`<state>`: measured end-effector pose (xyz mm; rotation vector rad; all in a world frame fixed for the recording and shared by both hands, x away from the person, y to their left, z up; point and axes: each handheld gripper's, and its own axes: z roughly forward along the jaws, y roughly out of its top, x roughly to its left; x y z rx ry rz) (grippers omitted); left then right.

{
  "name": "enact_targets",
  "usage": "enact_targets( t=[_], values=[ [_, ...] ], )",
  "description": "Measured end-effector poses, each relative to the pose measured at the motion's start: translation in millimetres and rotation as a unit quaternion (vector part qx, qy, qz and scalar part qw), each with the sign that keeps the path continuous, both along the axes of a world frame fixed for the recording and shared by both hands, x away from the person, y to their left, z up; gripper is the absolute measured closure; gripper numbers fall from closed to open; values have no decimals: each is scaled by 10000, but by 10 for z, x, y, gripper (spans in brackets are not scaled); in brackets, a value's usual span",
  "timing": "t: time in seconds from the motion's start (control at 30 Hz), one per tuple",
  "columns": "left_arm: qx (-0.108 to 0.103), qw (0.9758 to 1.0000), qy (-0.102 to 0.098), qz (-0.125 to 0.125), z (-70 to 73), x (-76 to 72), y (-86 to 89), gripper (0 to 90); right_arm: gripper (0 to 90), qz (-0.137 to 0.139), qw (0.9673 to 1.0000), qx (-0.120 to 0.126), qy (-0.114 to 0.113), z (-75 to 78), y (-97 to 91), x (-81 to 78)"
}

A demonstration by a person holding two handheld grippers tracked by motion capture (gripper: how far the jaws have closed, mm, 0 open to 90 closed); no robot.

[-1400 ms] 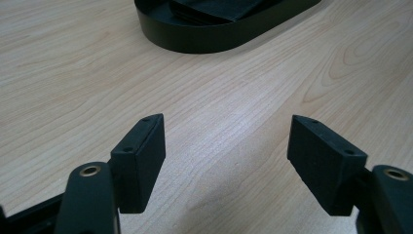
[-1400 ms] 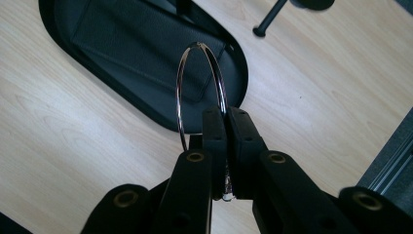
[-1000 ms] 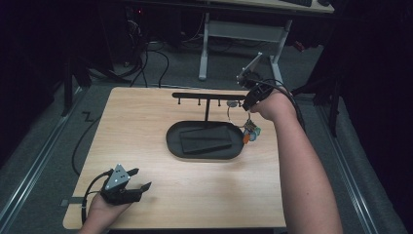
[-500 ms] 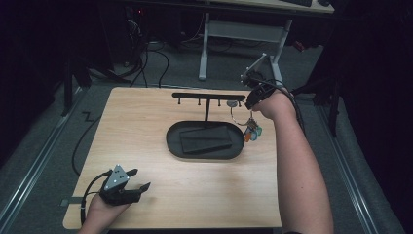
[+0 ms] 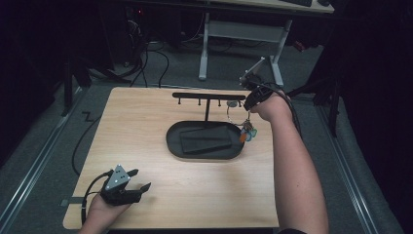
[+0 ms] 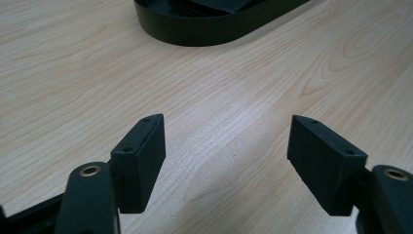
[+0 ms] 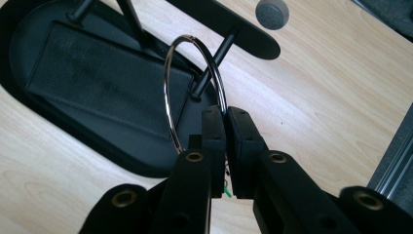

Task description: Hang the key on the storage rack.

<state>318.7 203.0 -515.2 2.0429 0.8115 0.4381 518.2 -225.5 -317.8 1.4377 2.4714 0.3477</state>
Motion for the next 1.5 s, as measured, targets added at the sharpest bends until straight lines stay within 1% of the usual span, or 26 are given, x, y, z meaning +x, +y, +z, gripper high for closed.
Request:
enact_targets(
  t=[0.07,0.2,0.23,0.27,0.3,0.33,0.37,0.47,0.53,0.6,0.67,0.73,0.83,0.87,0.93,0.97,1.0,1.1,1.17,1.2,1.23,1.27,1.37,1.4,1.47,1.5],
  values=[
    [5,10000,15,-5,5,-1,5,308,865,-46,10000,16,-3,-25,6,9],
    [-6,10000,-2,8,6,-5,9,307,845,-55,9999,-115,-37,-78,10,19],
    [-9,10000,-11,13,6,-5,9,307,848,-96,9999,-104,-29,-82,8,16],
    [-10,10000,-12,12,7,-5,9,307,849,-77,9999,-102,-60,-77,0,14],
    [-11,10000,-11,10,7,-4,9,308,848,-94,9999,-48,-119,-71,-11,11],
    [-5,10000,1,1,7,-3,9,307,846,-143,9998,-26,-137,-62,-15,5],
    [-5,10000,4,-1,5,-1,7,308,842,-125,9998,-9,-155,-58,-21,2],
    [27,10000,10,-29,8,-1,3,307,825,-143,9998,-40,-165,-48,-29,-29],
    [12,10000,-24,-16,5,-7,-8,307,811,-135,9997,-29,-205,-41,-42,-58],
    [23,10000,-12,-26,5,-8,-12,307,788,-152,9997,7,-210,-38,-63,-97],
    [28,10000,-5,-47,2,-7,-20,307,727,-221,9994,77,-238,-40,-81,-153],
    [53,10000,3,-80,4,0,-25,307,655,-213,9992,118,-325,-47,-79,-235],
    [57,10000,12,-65,-4,12,-37,306,541,-112,9985,147,-509,-80,-75,-386],
    [59,10000,28,-72,-5,13,-41,307,506,-90,9980,155,-608,-90,-79,-442],
    [81,9999,14,-88,-8,7,-52,306,437,-68,9963,229,-828,-120,-117,-568],
    [100,9999,24,-103,-7,1,-56,306,414,-93,9957,269,-881,-132,-136,-611],
    [91,9999,5,-111,-9,-2,-62,304,396,-98,9945,319,-997,-151,-160,-672],
    [101,9999,0,-121,-12,-7,-72,303,362,-59,9894,424,-1386,-246,-226,-872],
    [107,9998,19,-140,-16,-7,-75,301,335,3,9860,554,-1574,-338,-262,-1008],
    [108,9999,17,-133,-19,-7,-78,301,330,46,9835,571,-1716,-394,-278,-1081],
    [105,9999,21,-135,-24,-6,-80,301,330,40,9817,574,-1813,-452,-294,-1148],
    [108,9998,24,-139,-28,-5,-82,300,326,17,9808,611,-1852,-513,-314,-1205],
    [120,9998,25,-137,-34,-4,-85,300,295,-86,9780,849,-1903,-732,-384,-1353],
    [118,9998,24,-138,-35,-3,-84,300,288,-147,9766,907,-1942,-810,-404,-1403],
    [118,9998,27,-131,-36,-1,-82,299,271,-233,9737,1105,-1980,-962,-450,-1499],
    [119,9998,32,-127,-39,2,-82,299,271,-258,9713,1216,-2027,-1042,-473,-1549]
  ],
)
